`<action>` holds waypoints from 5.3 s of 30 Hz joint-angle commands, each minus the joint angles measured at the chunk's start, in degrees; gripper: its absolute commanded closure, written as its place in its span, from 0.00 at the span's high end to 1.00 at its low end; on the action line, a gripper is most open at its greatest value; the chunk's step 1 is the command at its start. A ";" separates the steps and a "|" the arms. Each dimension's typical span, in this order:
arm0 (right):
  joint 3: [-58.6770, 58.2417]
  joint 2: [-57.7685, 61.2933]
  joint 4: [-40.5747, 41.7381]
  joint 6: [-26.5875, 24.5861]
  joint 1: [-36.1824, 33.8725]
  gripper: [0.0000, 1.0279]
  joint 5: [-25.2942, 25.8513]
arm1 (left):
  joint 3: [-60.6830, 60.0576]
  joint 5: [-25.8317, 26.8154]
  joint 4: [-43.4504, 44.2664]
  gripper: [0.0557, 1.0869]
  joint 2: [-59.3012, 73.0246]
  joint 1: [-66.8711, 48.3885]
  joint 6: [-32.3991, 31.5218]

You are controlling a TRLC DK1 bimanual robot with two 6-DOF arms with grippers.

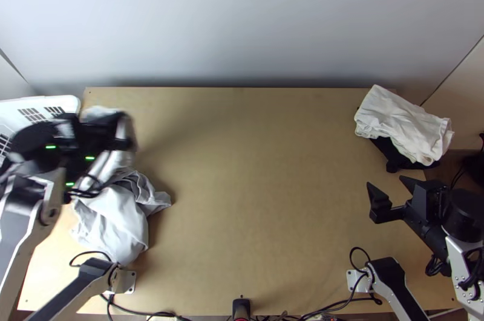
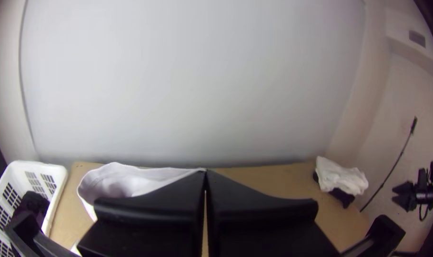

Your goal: Fold the t-shirt

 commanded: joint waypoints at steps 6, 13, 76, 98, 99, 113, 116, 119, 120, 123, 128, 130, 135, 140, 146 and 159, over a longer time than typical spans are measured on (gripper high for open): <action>-1.68 -0.42 0.12 -0.19 -2.53 0.96 -0.01 | 15.95 -6.24 1.95 0.04 18.26 -25.78 6.15; -1.86 0.02 0.21 -0.45 -4.37 0.96 -0.01 | 33.44 -7.03 1.60 0.04 30.21 -35.62 6.15; -5.99 42.56 32.12 -2.56 32.81 0.94 -5.81 | 59.80 -16.79 0.46 0.04 52.89 -45.11 11.34; 3.77 37.28 22.80 -7.13 19.45 0.03 -5.81 | 58.49 -16.61 -2.09 0.04 46.56 -35.27 10.81; 5.00 36.93 22.36 -7.04 19.10 0.03 -5.81 | 57.96 -16.61 -2.09 0.04 45.59 -34.74 10.81; 30.13 36.49 18.23 -8.80 16.46 0.03 1.22 | 48.12 -16.79 0.98 0.04 29.68 -31.49 17.75; 33.74 36.40 19.02 -10.12 16.55 0.03 3.41 | 48.12 -17.05 3.18 0.04 27.49 -30.17 20.04; 36.55 36.40 19.64 -11.70 16.81 0.03 5.17 | 48.20 -17.23 4.50 0.04 25.73 -29.29 21.62; 37.43 36.40 19.99 -12.05 17.07 0.03 5.79 | 48.20 -17.31 5.20 0.04 25.11 -28.85 21.62; 39.80 36.40 20.51 -12.84 17.60 0.03 6.67 | 48.20 -17.66 5.64 0.04 23.79 -28.41 21.88; 43.58 36.40 22.54 -14.78 19.36 0.03 8.42 | 48.12 -18.98 11.00 0.04 21.51 -28.50 23.64; 45.60 36.40 23.50 -15.65 20.33 0.03 9.04 | 48.20 -19.60 14.08 0.04 20.63 -28.77 25.05; 50.35 36.49 27.63 -17.76 22.52 0.03 9.74 | 48.29 -20.21 15.57 0.04 17.64 -28.94 27.24; 55.01 38.60 29.39 -20.05 27.01 0.03 9.92 | 48.64 -21.44 15.49 0.04 14.39 -28.24 30.41; 57.03 42.03 31.24 -23.57 33.60 0.03 10.80 | 48.38 -22.94 15.22 0.04 10.61 -24.46 31.20; 55.45 46.69 32.38 -24.88 40.80 0.03 12.29 | 42.40 -22.15 17.59 0.04 8.85 -18.22 31.20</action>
